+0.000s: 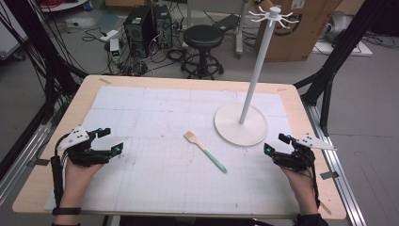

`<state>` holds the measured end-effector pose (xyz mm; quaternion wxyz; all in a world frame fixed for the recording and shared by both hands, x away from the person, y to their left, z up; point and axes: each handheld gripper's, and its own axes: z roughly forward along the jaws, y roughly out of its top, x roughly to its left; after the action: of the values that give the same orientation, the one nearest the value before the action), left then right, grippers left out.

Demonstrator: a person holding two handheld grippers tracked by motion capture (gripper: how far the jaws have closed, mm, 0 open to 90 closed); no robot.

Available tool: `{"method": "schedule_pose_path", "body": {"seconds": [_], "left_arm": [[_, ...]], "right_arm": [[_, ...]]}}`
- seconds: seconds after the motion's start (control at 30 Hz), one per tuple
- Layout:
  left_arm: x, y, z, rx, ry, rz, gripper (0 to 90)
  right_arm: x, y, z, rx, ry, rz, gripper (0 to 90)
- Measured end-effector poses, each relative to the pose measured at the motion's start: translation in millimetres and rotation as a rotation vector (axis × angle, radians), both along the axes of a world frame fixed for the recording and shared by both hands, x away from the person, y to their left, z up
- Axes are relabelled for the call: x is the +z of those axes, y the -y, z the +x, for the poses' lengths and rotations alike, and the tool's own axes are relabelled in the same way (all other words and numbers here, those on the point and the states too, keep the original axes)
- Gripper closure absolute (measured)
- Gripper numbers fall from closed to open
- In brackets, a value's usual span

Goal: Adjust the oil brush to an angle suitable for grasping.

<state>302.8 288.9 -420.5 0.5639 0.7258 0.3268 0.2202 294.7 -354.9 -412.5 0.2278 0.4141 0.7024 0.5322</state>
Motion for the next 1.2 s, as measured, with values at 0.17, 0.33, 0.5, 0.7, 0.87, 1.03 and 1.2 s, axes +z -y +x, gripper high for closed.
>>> {"method": "schedule_pose_path", "body": {"seconds": [0.17, 0.33, 0.5, 0.7, 0.87, 1.03, 1.2], "left_arm": [[1.7, -0.9, -0.8, 0.000, 0.001, -0.004, 18.5], [2.3, -1.4, -1.5, -0.004, -0.004, -0.002, 18.5], [2.5, -1.3, -1.9, -0.003, -0.004, -0.003, 18.5], [1.8, -0.9, -1.7, -0.005, -0.010, 0.003, 18.5], [2.0, -0.8, -1.9, -0.009, -0.011, 0.007, 18.5], [2.2, -1.2, -2.1, -0.008, -0.012, 0.003, 18.5], [1.9, -0.9, -1.7, -0.013, -0.013, 0.005, 18.5]], "right_arm": [[2.3, -2.1, 1.2, 0.014, -0.002, 0.005, 18.7], [7.5, -10.2, 4.4, 0.045, 0.000, 0.009, 18.7], [11.6, -24.9, 8.3, 0.083, 0.006, -0.014, 18.7], [11.8, -41.9, 16.8, 0.130, -0.010, -0.032, 18.7], [9.0, -56.2, 23.0, 0.166, -0.035, -0.044, 18.6], [6.1, -71.6, 28.9, 0.197, -0.056, -0.061, 18.7], [4.5, -85.3, 34.7, 0.225, -0.079, -0.069, 18.7]]}}
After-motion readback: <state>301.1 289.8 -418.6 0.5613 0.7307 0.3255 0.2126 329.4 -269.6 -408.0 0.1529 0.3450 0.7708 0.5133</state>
